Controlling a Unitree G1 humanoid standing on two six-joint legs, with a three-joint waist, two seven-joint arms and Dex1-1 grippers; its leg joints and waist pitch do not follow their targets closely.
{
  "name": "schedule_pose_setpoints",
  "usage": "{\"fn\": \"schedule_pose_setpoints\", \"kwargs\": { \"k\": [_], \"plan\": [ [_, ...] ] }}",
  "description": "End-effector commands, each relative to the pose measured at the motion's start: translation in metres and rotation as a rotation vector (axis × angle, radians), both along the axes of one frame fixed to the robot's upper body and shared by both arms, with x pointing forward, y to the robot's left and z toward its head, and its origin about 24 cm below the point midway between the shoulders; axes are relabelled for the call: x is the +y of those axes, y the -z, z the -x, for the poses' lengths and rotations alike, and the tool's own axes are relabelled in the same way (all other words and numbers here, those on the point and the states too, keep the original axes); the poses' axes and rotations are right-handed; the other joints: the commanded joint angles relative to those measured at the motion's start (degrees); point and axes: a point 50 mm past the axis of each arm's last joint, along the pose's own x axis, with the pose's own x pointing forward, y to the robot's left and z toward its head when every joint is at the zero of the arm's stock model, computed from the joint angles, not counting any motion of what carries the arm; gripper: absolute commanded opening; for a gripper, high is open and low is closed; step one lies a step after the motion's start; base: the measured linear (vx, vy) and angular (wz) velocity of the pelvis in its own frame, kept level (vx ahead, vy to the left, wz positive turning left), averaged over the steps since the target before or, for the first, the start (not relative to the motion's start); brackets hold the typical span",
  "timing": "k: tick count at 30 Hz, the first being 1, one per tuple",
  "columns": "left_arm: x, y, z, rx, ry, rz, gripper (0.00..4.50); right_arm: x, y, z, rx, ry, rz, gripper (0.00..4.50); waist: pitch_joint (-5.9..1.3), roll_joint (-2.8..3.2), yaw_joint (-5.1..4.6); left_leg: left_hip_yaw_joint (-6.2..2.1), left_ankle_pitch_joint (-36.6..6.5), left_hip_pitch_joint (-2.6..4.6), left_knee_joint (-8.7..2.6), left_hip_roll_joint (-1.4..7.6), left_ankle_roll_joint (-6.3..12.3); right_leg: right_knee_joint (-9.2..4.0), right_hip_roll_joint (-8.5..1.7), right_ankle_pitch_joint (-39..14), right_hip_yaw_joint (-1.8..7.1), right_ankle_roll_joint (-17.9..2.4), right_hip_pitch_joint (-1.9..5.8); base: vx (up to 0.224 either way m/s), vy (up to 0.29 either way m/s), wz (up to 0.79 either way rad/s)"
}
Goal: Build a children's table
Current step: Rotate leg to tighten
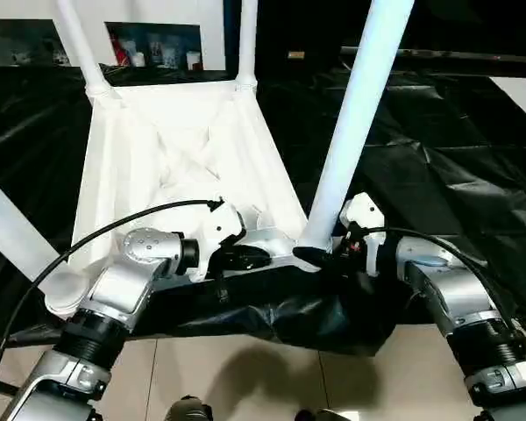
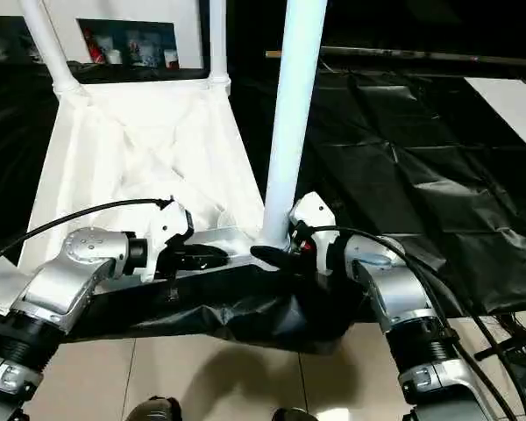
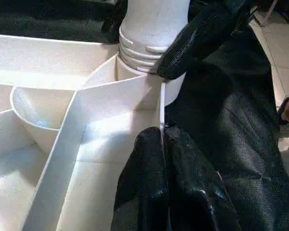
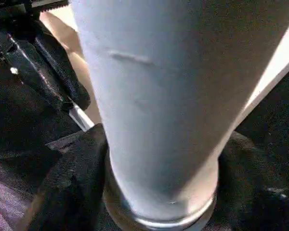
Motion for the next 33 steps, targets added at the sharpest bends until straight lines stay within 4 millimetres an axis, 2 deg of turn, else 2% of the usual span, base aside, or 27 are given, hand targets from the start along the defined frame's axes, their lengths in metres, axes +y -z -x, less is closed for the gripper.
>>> {"fn": "schedule_pose_setpoints", "kwargs": {
  "k": [1, 6, 8, 9, 10, 11, 12, 13, 14, 15, 16, 18, 19, 20, 22, 23, 25, 27, 29, 30, 32, 33],
  "plan": [
    [-0.007, -0.003, 0.005, 0.007, 0.047, 0.061, 0.0, -0.002, -0.002, 0.002, -0.002, -0.005, -0.012, 2.79, -4.25, -0.43, -0.04, 0.37, -8.3, 0.84, -3.1, 0.98, 4.9, -3.24, -2.37, -6.2, 2.32, -13.8, 3.32, 0.0, 0.0, 0.0],
    [-0.007, -0.002, 0.004, 0.005, 0.029, 0.051, 0.0, -0.003, 0.002, 0.001, 0.005, 0.031, -0.003, 2.74, -4.15, -0.47, -0.11, 0.39, -8.3, 0.79, -3.1, 0.92, 4.96, -3.3, -2.35, -6.5, 2.33, -13.7, 3.29, 0.0, 0.0, 0.0],
    [-0.008, 0.0, 0.002, 0.0, -0.001, 0.039, 0.0, -0.003, 0.006, -0.001, 0.003, 0.073, 0.005, 2.74, -4.06, -0.49, -0.18, 0.37, -9.2, 0.81, -3.19, 0.91, 4.52, -3.48, -2.38, -8.2, 2.3, -13.3, 3.25, 0.0, 0.0, 0.0],
    [-0.009, 0.004, -0.003, -0.005, -0.061, 0.011, 0.0, -0.003, 0.011, -0.005, 0.009, 0.143, 0.012, 2.74, -4.02, -0.56, -0.3, 0.39, -9.6, 0.82, -3.25, 0.96, 4.17, -3.6, -2.41, -9.0, 2.34, -13.1, 3.16, 0.0, 0.0, 0.0],
    [-0.014, 0.01, -0.012, -0.024, -0.166, -0.017, 0.0, -0.002, 0.022, -0.012, 0.028, 0.3, 0.027, 2.73, -3.84, -0.58, -0.51, 0.39, -10.6, 0.87, -3.36, 0.96, 3.57, -3.91, -2.46, -10.9, 2.35, -12.8, 2.99, 0.0, 0.0, 0.0],
    [-0.014, 0.01, -0.012, -0.024, -0.166, -0.017, 0.0, -0.002, 0.022, -0.012, 0.028, 0.3, 0.027, 2.73, -3.56, -0.57, -0.67, 0.44, -11.6, 0.93, -3.53, 0.9, 2.92, -4.26, -2.41, -12.9, 2.4, -12.3, 2.8, 0.0, 0.0, 0.0],
    [-0.017, 0.011, -0.016, -0.025, -0.211, -0.021, 0.0, 0.0, 0.027, -0.015, 0.041, 0.372, 0.026, 2.73, -3.73, -0.57, -0.65, 0.22, -13.3, 1.15, -3.63, 0.83, 1.77, -4.47, -2.6, -16.6, 2.28, -11.4, 2.99, 0.0, 0.0, 0.0],
    [-0.02, 0.011, -0.017, -0.023, -0.232, -0.02, 0.0, 0.001, 0.029, -0.016, 0.049, 0.411, 0.025, 2.73, -3.75, -0.62, -0.72, 0.24, -13.5, 1.13, -3.65, 0.88, 1.41, -4.48, -2.63, -17.3, 2.33, -11.0, 2.97, 0.0, 0.0, 0.0],
    [-0.028, 0.013, -0.025, -0.032, -0.321, -0.04, 0.0, 0.008, 0.035, -0.021, 0.077, 0.549, 0.007, 2.73, -3.53, -0.69, -0.83, 0.13, -14.5, 0.95, -3.84, 0.79, 0.88, -4.83, -2.62, -19.7, 2.31, -9.9, 2.88, 0.0, 0.0, 0.0],
    [-0.033, 0.014, -0.028, -0.026, -0.354, -0.044, 0.0, 0.012, 0.038, -0.024, 0.092, 0.61, 0.004, 2.72, -3.47, -0.54, -0.89, 0.18, -15.0, 1.17, -3.86, 0.76, 0.52, -5.04, -2.62, -20.9, 2.37, -9.5, 2.59, 0.0, 0.0, 0.0],
    [-0.039, 0.015, -0.03, -0.023, -0.385, -0.05, 0.0, 0.016, 0.04, -0.026, 0.103, 0.663, 0.009, 2.72, -3.59, -0.49, -0.97, 0.02, -16.0, 1.3, -3.97, 0.74, -0.36, -5.06, -2.64, -21.9, 2.34, -9.2, 2.57, 0.0, 0.0, 0.0],
    [-0.047, 0.015, -0.036, -0.032, -0.463, -0.056, 0.0, 0.026, 0.042, -0.03, 0.115, 0.735, 0.004, 2.72, -3.73, -0.33, -0.88, -0.02, -16.0, 1.28, -3.97, 0.7, -0.71, -5.07, -2.59, -21.2, 2.34, -8.5, 2.56, 0.0, 0.0, 0.0],
    [-0.052, 0.016, -0.038, -0.036, -0.482, -0.068, 0.0, 0.034, 0.042, -0.031, 0.122, 0.75, -0.007, 2.72, -3.6, -0.25, -1.04, -0.09, -17.4, 1.32, -4.04, 0.6, -0.96, -5.24, -2.47, -22.0, 2.29, -8.0, 2.45, 0.0, 0.0, 0.0],
    [-0.055, 0.016, -0.039, -0.038, -0.49, -0.076, 0.0, 0.039, 0.041, -0.032, 0.126, 0.756, -0.015, 2.72, -3.74, -0.4, -0.9, -0.1, -18.0, 1.5, -4.02, 0.57, -0.92, -5.38, -2.49, -22.2, 2.26, -7.5, 2.5, 0.0, 0.0, 0.0],
    [-0.062, 0.016, -0.042, -0.06, -0.5, -0.088, 0.0, 0.055, 0.039, -0.032, 0.123, 0.722, -0.037, 2.72, -3.8, -0.32, -0.79, -0.07, -17.4, 1.25, -4.01, 0.5, -0.48, -5.34, -2.43, -20.3, 2.31, -7.2, 2.53, 0.0, 0.0, 0.0],
    [-0.062, 0.016, -0.042, -0.062, -0.5, -0.088, 0.0, 0.056, 0.039, -0.032, 0.122, 0.72, -0.037, 2.72, -3.85, -0.31, -0.7, -0.07, -17.4, 1.25, -4.01, 0.52, -0.29, -5.32, -2.42, -19.4, 2.29, -7.3, 2.58, 0.0, 0.0, 0.0],
    [-0.066, 0.015, -0.043, -0.081, -0.495, -0.085, 0.0, 0.063, 0.036, -0.033, 0.1, 0.683, -0.035, 3.42, -3.95, -0.31, -0.61, -0.05, -16.8, 1.18, -4.01, 0.52, -0.02, -5.17, -2.36, -18.0, 2.28, -7.6, 2.72, 0.0, 0.0, 0.0],
    [-0.068, 0.012, -0.043, -0.098, -0.454, -0.07, 0.0, 0.064, 0.033, -0.034, 0.093, 0.678, -0.064, 3.42, -3.9, -0.26, -0.62, -0.06, -16.7, 1.03, -4.09, 0.52, 0.15, -5.11, -2.31, -17.3, 2.27, -7.8, 2.8, 0.0, 0.0, 0.0],
    [-0.068, 0.011, -0.041, -0.099, -0.407, -0.055, 0.0, 0.061, 0.029, -0.037, 0.065, 0.677, -0.077, 3.78, -3.95, -0.15, -0.96, -0.43, -17.1, 0.53, -4.38, 0.49, -0.12, -5.1, -2.55, -18.4, 2.03, -7.3, 3.31, 0.0, 0.0, 0.0],
    [-0.067, 0.012, -0.04, -0.096, -0.39, -0.045, 0.0, 0.059, 0.027, -0.038, 0.048, 0.669, -0.081, 3.86, -3.92, -0.25, -1.2, -0.45, -17.6, 0.47, -4.41, 0.43, -0.14, -5.22, -2.49, -19.9, 1.92, -7.0, 3.28, 0.0, 0.0, 0.0],
    [-0.065, 0.013, -0.039, -0.089, -0.379, -0.043, 0.0, 0.057, 0.023, -0.039, 0.03, 0.647, -0.096, 3.95, -3.98, -0.21, -1.23, -0.23, -18.1, 1.07, -4.17, 0.5, 0.24, -5.5, -2.54, -20.4, 2.16, -7.4, 2.85, 0.0, 0.0, 0.0],
    [-0.063, 0.013, -0.038, -0.094, -0.357, -0.038, 0.0, 0.056, 0.02, -0.039, 0.02, 0.625, -0.109, 3.95, -4.05, -0.25, -1.27, -0.21, -17.6, 1.03, -4.11, 0.51, 0.36, -5.41, -2.57, -19.4, 2.25, -7.7, 2.91, 0.0, 0.0, 0.0]
  ]
}}
